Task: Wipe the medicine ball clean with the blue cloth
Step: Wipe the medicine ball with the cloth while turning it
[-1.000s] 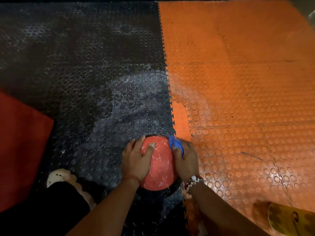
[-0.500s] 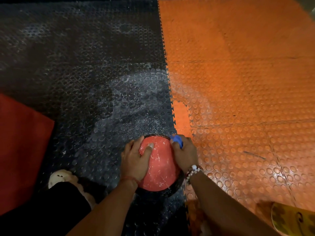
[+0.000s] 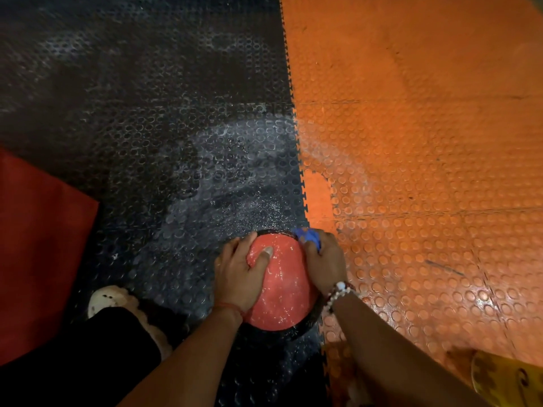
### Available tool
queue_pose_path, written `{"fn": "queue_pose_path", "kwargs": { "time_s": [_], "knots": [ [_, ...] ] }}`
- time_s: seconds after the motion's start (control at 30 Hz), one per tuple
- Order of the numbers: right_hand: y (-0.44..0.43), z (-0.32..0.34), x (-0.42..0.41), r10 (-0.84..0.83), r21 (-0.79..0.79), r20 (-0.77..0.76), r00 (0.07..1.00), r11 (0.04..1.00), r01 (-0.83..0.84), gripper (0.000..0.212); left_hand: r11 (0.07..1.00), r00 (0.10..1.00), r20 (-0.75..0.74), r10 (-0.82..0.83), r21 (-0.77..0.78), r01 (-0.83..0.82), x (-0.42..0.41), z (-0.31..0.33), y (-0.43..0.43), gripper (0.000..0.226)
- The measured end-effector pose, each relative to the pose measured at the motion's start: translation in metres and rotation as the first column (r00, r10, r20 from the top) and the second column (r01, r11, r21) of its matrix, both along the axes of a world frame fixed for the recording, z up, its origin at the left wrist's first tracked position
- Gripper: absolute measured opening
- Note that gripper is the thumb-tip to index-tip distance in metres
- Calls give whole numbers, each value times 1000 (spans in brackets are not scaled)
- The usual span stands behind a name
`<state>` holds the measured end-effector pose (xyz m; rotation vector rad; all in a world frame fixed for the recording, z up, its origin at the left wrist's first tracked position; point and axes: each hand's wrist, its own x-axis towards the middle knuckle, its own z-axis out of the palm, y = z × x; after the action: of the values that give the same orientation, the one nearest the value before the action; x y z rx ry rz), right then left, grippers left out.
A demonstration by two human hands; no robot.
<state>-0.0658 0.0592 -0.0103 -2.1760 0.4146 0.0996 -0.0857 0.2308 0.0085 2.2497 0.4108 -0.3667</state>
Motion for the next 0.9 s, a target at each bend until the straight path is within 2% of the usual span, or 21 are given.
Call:
{"fn": "queue_pose_path", "kwargs": {
  "time_s": [0.07,0.17,0.23,0.3,0.33,0.4,0.47,0.57,0.63,0.7,0.8,0.9],
  "knots": [
    [-14,-13,-2,-118,112,-101,988,985,129,23,1000,1000,-3,4,3,-4,1,1,-4,52],
    [-5,-12,-19,-293,70,-115,949,951,302,22,1000,1000,-8,13,-8,-13,3,2,-6,52],
    [14,3,-30,-237,-14,20,971,971,238,18,1000,1000,-15,17,-10,-17,5,2,-3,52],
    [30,21,-28,-47,-68,161,986,996,58,26,1000,999,-30,14,-14,-14,8,2,0,53],
    [32,25,-20,48,-93,187,981,995,-31,31,1000,999,-34,9,-16,-10,8,1,1,53],
    [27,20,0,173,-136,138,975,979,-154,37,1000,1000,-23,-10,-7,10,6,2,2,52],
    [11,6,16,143,-86,-4,990,986,-143,31,1000,1000,-10,-18,4,18,3,2,0,52],
    [-12,-9,17,-27,32,-163,986,999,32,23,1000,1000,-4,-3,-9,3,-1,3,-4,54],
    [-11,-5,4,-113,62,-158,981,990,124,22,1000,1000,-4,-11,-9,11,0,4,-4,55],
    [0,5,-11,-167,30,-81,983,985,170,22,1000,1000,-11,-12,-17,11,2,3,-3,52],
    [22,24,-24,-3,-90,110,994,996,13,25,999,1000,-18,-23,-33,22,6,1,1,51],
    [23,26,-5,158,-130,102,982,981,-145,29,999,999,-15,-28,-37,28,4,1,2,51]
  ]
}}
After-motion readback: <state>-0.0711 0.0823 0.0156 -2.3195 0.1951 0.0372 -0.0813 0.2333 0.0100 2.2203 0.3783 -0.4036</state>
